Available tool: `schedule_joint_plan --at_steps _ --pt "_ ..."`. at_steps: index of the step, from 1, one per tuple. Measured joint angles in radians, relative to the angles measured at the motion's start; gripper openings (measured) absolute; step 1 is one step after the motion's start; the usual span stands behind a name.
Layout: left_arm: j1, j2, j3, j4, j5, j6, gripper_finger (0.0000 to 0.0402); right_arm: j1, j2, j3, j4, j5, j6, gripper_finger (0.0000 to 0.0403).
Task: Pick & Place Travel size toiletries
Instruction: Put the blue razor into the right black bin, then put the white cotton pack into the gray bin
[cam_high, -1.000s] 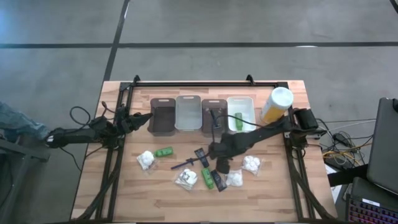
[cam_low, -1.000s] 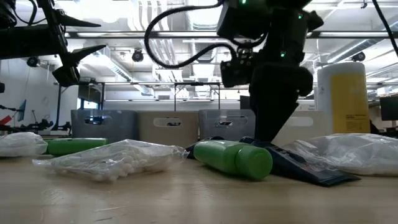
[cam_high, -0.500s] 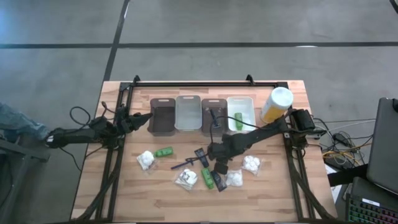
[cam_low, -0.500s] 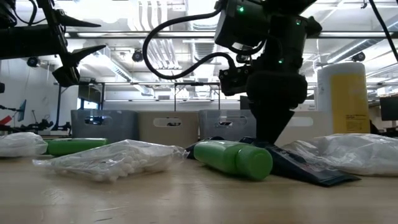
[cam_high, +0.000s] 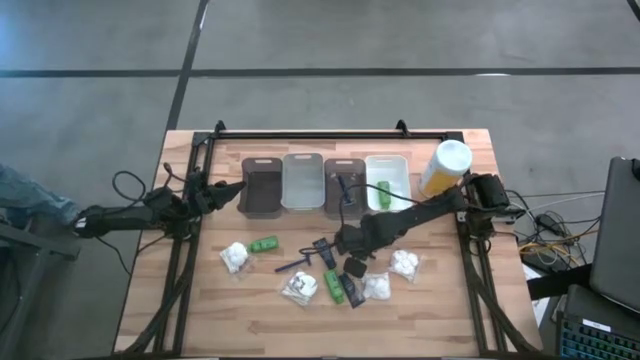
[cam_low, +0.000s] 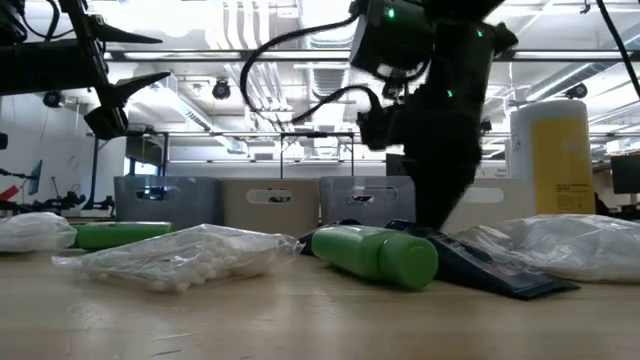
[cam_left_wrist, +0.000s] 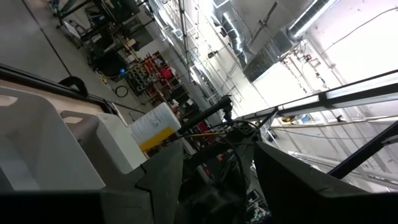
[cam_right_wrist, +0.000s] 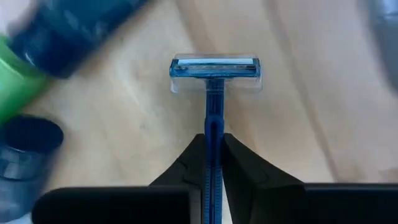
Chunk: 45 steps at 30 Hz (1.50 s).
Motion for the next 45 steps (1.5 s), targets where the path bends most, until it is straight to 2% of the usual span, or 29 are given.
schedule_joint_plan --at_steps 9,13,17,21,25,29,33,40,45 --pt "0.000 0.000 0.000 -0.012 0.000 0.000 0.0202 -0.142 -0.269 -0.001 0.082 -0.051 0.161 0.0024" --pt "0.000 0.000 0.000 -0.012 0.003 0.000 0.0202 -0.231 -0.346 0.002 0.141 -0.001 0.289 0.0023" --pt "0.000 0.000 0.000 -0.012 0.002 0.000 0.0202 -0.345 -0.332 -0.001 0.192 0.044 0.394 0.0026" --pt "0.000 0.000 0.000 -0.008 -0.001 0.000 0.0202 -0.438 -0.238 -0.001 0.213 -0.013 0.419 0.0035" --pt "0.000 0.000 0.000 -0.007 -0.001 0.000 0.0202 -0.466 -0.158 -0.001 0.208 -0.053 0.410 0.0035" --pt "0.000 0.000 0.000 -0.008 0.000 0.000 0.0202 -0.467 -0.116 -0.003 0.207 -0.044 0.429 0.0036" --pt "0.000 0.000 0.000 -0.009 0.003 -0.002 0.0202 -0.468 -0.100 -0.002 0.210 -0.042 0.447 0.0064" --pt "0.000 0.000 0.000 -0.009 0.003 -0.003 0.0202 -0.468 -0.103 -0.003 0.210 -0.038 0.435 0.0141" --pt "0.000 0.000 0.000 -0.009 0.003 -0.006 0.0202 -0.458 -0.137 -0.003 0.211 -0.035 0.351 0.0194"
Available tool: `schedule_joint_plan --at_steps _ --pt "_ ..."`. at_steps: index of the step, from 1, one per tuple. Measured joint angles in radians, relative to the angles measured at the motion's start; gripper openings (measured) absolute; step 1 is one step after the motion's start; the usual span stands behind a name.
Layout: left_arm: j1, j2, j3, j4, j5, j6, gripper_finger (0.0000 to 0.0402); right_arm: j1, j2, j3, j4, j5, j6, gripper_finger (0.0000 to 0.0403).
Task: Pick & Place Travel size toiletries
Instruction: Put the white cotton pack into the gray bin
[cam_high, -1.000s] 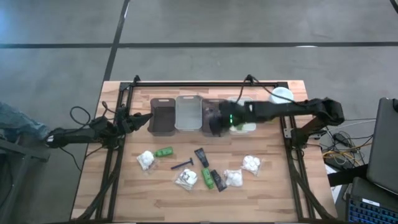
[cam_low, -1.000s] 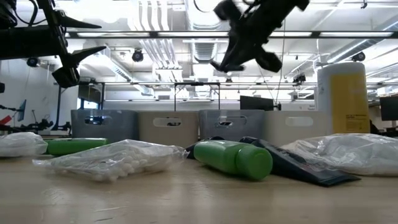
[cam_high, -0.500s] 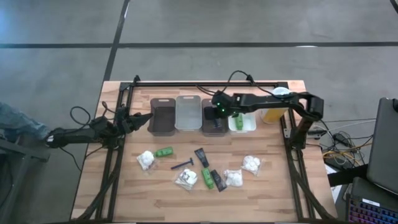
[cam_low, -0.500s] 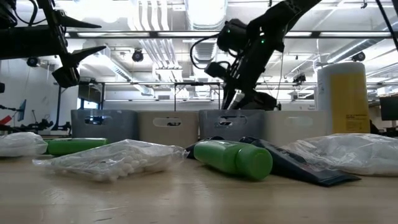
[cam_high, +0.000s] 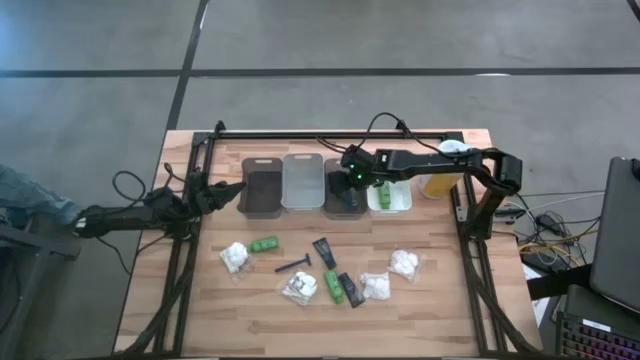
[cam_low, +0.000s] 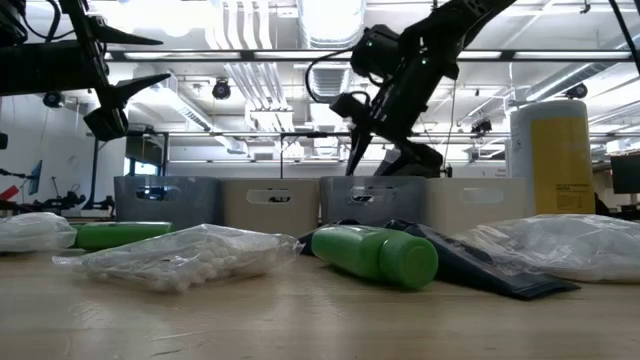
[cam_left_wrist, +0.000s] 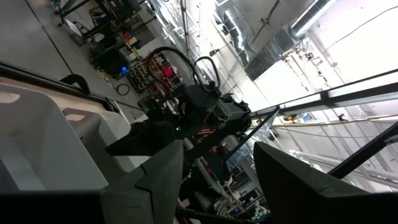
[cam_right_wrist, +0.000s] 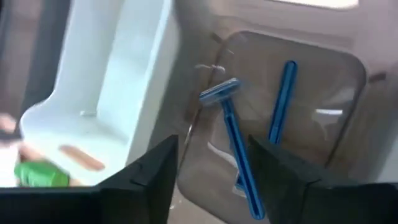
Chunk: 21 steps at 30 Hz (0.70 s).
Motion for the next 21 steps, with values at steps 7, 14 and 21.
schedule_joint_plan --at_steps 7,14,21 --pt "0.000 0.000 0.000 0.013 0.036 -0.100 0.0202 0.070 -0.056 0.018 -0.018 -0.011 -0.258 0.0238" --pt "0.001 0.000 0.000 0.021 -0.014 -0.112 0.0202 0.120 -0.077 0.020 -0.055 -0.015 -0.262 0.0253" --pt "0.000 0.002 0.004 0.003 0.026 -0.197 0.0202 0.167 -0.100 0.020 -0.060 -0.015 -0.259 0.0245"
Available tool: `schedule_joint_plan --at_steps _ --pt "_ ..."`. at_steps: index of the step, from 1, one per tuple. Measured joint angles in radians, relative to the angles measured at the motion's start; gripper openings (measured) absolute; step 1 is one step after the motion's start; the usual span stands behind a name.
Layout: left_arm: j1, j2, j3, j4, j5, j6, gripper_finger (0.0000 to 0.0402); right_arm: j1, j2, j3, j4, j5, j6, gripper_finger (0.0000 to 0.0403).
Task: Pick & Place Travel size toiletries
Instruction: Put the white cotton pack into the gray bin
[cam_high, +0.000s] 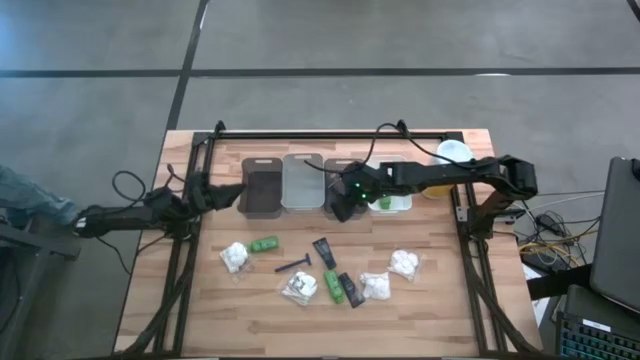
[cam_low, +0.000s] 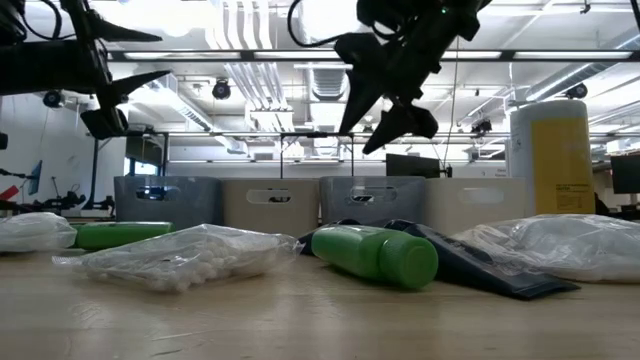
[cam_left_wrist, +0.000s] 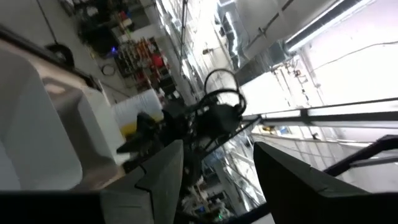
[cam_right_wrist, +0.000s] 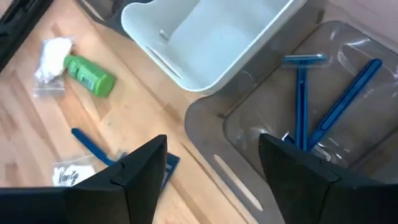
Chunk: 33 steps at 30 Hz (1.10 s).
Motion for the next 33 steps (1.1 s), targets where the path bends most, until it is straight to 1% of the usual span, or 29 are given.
schedule_joint_plan --at_steps 6,8,11,14,16,19,22,26,30,33 --pt "-0.001 0.038 0.090 -0.154 0.009 -0.008 0.0202 0.020 -0.021 0.000 0.000 0.000 0.000 0.0228" --pt "-0.001 0.067 0.127 -0.203 0.035 0.009 0.0202 0.025 -0.028 0.000 -0.001 0.000 0.007 0.0225" --pt "-0.001 0.125 0.194 -0.286 0.089 0.059 0.0202 0.033 -0.037 0.000 -0.002 0.000 0.013 0.0225" --pt "-0.005 0.203 0.262 -0.402 0.135 0.143 0.0202 0.046 -0.038 0.000 -0.003 0.000 0.014 0.0232" --pt "-0.014 0.264 0.305 -0.482 0.150 0.209 0.0202 0.055 -0.038 0.000 -0.004 0.000 0.017 0.0238" --pt "-0.034 0.352 0.371 -0.559 0.154 0.276 0.0202 0.068 -0.038 0.000 -0.004 0.000 0.024 0.0247" --pt "-0.056 0.437 0.424 -0.584 0.154 0.339 0.0202 0.082 -0.038 0.000 -0.006 0.001 0.053 0.0254" --pt "-0.075 0.516 0.474 -0.587 0.155 0.410 0.0202 0.093 -0.038 0.000 -0.039 0.007 0.099 0.0258" --pt "-0.077 0.562 0.493 -0.587 0.156 0.435 0.0202 0.102 -0.038 0.000 -0.113 0.008 0.159 0.0251" --pt "-0.077 0.579 0.492 -0.593 0.156 0.428 0.0202 0.124 -0.038 0.000 -0.178 0.003 0.173 0.0242"
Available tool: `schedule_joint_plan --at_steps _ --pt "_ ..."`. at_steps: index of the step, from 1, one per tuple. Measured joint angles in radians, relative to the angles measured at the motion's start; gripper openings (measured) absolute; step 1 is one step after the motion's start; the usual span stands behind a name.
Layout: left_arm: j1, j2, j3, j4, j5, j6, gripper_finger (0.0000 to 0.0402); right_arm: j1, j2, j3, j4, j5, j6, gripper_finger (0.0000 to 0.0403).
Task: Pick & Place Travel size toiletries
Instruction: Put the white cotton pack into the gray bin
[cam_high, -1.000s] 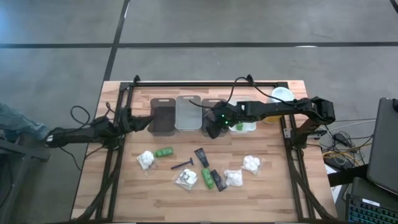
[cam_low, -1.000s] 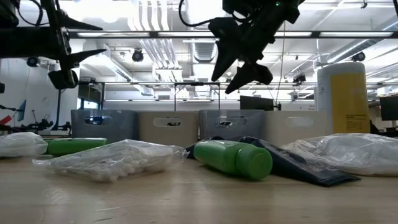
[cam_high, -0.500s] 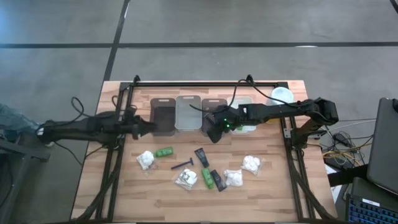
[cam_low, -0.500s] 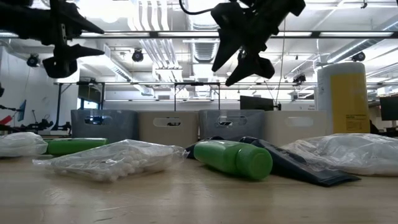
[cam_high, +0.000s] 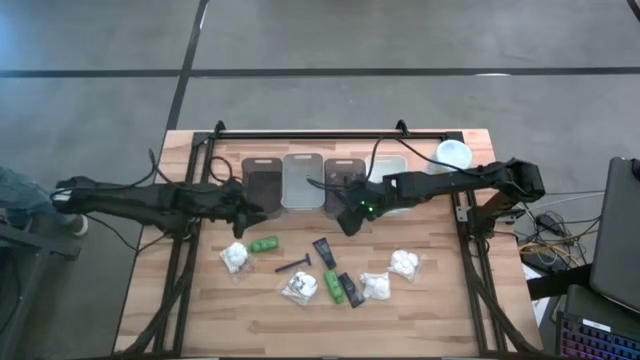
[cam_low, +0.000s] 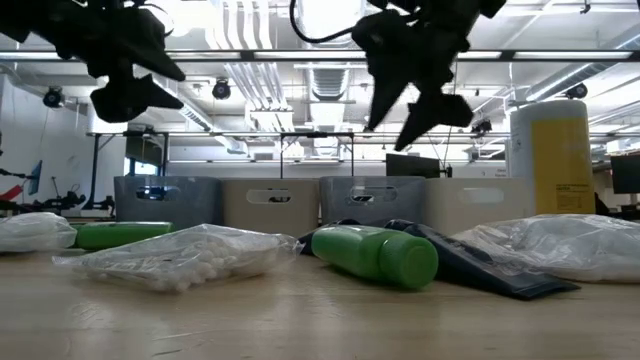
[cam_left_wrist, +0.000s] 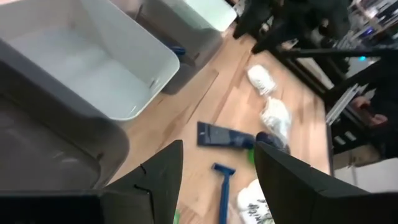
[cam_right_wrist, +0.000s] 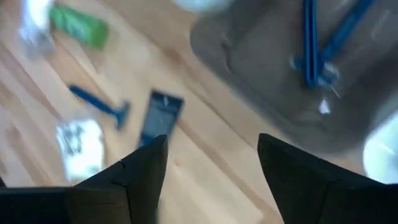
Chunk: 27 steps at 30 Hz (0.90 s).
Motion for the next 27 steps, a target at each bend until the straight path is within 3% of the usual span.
schedule_joint_plan --at_steps 6,13,23,27 --pt "-0.001 0.023 0.001 -0.011 0.000 -0.021 0.0202 0.068 0.000 0.000 -0.218 -0.049 0.111 0.0238" --pt "-0.002 0.028 0.001 -0.009 -0.002 -0.022 0.0202 0.149 0.000 -0.001 -0.514 -0.069 0.200 0.0262" --pt "-0.002 0.041 0.001 -0.009 -0.002 -0.020 0.0202 0.208 0.001 -0.120 -0.511 -0.150 0.070 0.0273" --pt "-0.002 0.043 0.001 -0.009 -0.002 -0.019 0.0202 0.195 0.001 -0.183 -0.406 -0.156 0.001 0.0262"
